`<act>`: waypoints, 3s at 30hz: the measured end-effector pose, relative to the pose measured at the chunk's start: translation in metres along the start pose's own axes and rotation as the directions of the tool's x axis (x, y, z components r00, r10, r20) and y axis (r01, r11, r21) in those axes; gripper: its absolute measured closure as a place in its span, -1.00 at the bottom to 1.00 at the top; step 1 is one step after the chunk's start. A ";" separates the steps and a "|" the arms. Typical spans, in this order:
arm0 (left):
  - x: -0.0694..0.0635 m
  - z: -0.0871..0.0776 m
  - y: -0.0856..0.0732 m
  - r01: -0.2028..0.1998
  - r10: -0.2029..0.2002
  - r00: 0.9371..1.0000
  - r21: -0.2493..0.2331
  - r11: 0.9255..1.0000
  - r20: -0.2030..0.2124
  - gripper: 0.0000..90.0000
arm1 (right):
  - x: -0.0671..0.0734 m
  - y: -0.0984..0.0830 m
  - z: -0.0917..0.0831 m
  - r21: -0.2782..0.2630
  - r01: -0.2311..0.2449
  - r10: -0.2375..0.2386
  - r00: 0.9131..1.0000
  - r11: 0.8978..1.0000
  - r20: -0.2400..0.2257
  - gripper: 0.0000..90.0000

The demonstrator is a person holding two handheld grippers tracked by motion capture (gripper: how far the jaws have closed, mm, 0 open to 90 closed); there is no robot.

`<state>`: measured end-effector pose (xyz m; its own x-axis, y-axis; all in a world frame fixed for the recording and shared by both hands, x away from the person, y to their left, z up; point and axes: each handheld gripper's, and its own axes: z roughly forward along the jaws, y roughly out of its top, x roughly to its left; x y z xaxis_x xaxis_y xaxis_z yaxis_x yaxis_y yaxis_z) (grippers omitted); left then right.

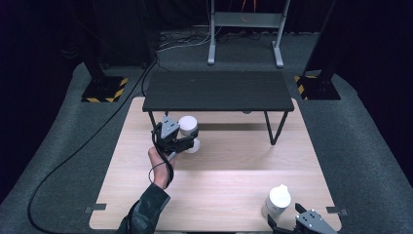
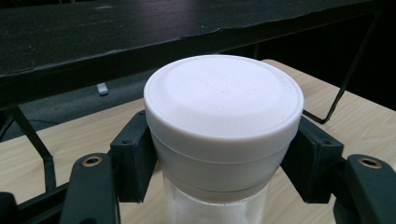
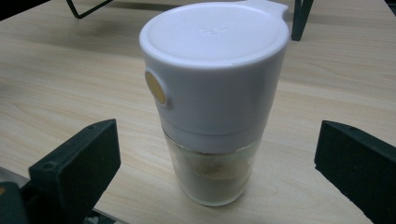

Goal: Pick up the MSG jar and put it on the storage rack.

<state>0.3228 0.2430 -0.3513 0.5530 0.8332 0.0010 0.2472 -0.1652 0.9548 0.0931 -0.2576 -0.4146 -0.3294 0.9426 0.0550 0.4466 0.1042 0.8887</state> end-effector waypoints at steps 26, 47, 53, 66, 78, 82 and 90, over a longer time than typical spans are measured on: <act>-0.006 0.004 0.024 -0.019 0.020 1.000 -0.015 1.000 0.020 -0.24 | -0.001 0.000 -0.001 0.001 -0.001 0.001 1.000 1.000 0.001 -1.00; -0.006 0.007 0.043 -0.013 0.014 0.999 -0.025 1.000 0.040 -0.24 | -0.002 0.001 -0.002 -0.003 0.001 -0.001 1.000 1.000 -0.002 -1.00; -0.006 0.006 0.049 -0.015 0.017 0.999 -0.033 0.999 0.046 -0.24 | -0.002 0.001 -0.002 -0.005 0.002 -0.002 1.000 1.000 -0.003 -1.00; -0.002 0.005 0.060 0.007 -0.004 0.998 -0.045 0.999 0.058 -0.24 | -0.003 -0.001 -0.004 -0.005 -0.003 0.003 1.000 1.000 0.001 -1.00; 0.000 0.005 0.074 0.011 -0.008 0.997 -0.050 0.999 0.071 -0.24 | -0.003 -0.001 -0.003 -0.006 -0.004 0.004 1.000 1.000 0.001 -1.00; 0.000 0.005 0.078 0.006 -0.002 0.997 -0.050 0.999 0.073 -0.24 | -0.003 -0.002 -0.004 -0.009 -0.005 0.005 1.000 1.000 0.004 -1.00; -0.001 0.004 0.085 0.005 -0.001 0.997 -0.059 0.998 0.077 -0.24 | -0.003 -0.002 -0.004 -0.009 -0.006 0.006 1.000 1.000 0.003 -1.00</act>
<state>0.3465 0.2261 -0.2712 0.6127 0.7900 -0.0226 0.2028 -0.1296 0.9706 0.0901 -0.2619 -0.4148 -0.3240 0.9442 0.0590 0.4414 0.0958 0.8922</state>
